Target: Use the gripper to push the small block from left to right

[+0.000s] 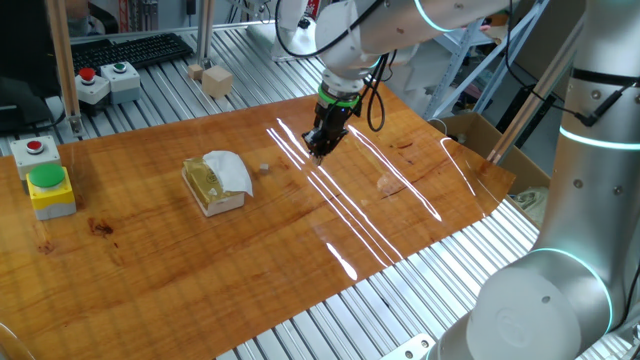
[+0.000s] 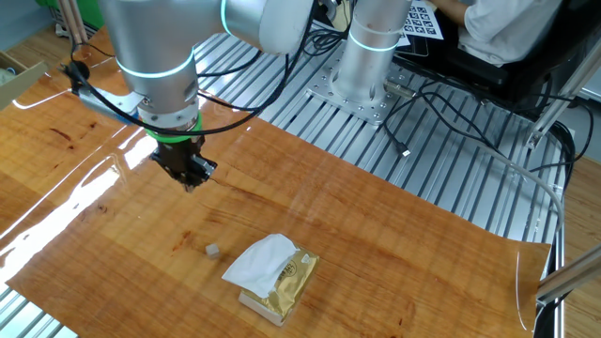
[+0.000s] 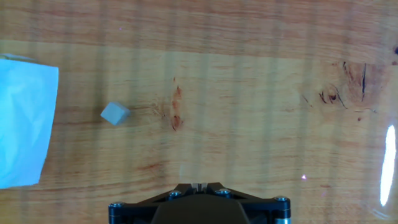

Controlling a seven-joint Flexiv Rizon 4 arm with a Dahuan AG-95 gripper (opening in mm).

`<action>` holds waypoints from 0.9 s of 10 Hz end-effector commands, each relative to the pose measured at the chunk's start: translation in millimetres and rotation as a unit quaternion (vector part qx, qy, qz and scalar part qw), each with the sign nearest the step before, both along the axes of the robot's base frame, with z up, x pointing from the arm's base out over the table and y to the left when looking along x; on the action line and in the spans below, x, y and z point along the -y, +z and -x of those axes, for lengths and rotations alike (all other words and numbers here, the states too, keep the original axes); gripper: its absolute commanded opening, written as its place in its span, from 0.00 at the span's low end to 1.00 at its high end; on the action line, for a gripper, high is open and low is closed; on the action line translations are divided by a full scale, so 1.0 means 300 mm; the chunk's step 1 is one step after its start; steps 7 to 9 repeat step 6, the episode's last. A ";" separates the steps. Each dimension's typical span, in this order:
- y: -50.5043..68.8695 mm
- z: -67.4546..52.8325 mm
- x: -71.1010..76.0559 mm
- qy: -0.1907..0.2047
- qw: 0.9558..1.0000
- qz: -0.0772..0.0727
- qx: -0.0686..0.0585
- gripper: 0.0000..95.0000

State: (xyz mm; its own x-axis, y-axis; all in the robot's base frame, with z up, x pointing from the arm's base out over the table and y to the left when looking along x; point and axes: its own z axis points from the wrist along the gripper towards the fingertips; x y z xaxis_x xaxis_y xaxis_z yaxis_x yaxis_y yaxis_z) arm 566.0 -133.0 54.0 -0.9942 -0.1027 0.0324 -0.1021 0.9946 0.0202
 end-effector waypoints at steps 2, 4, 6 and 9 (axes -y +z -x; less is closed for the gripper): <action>0.002 0.001 0.004 -0.009 1.000 0.001 -0.005 0.00; 0.003 0.001 0.004 -0.007 1.000 0.015 -0.019 0.00; 0.003 0.001 0.004 -0.007 1.000 0.022 -0.021 0.00; 0.003 0.001 0.004 -0.007 1.000 0.022 -0.021 0.00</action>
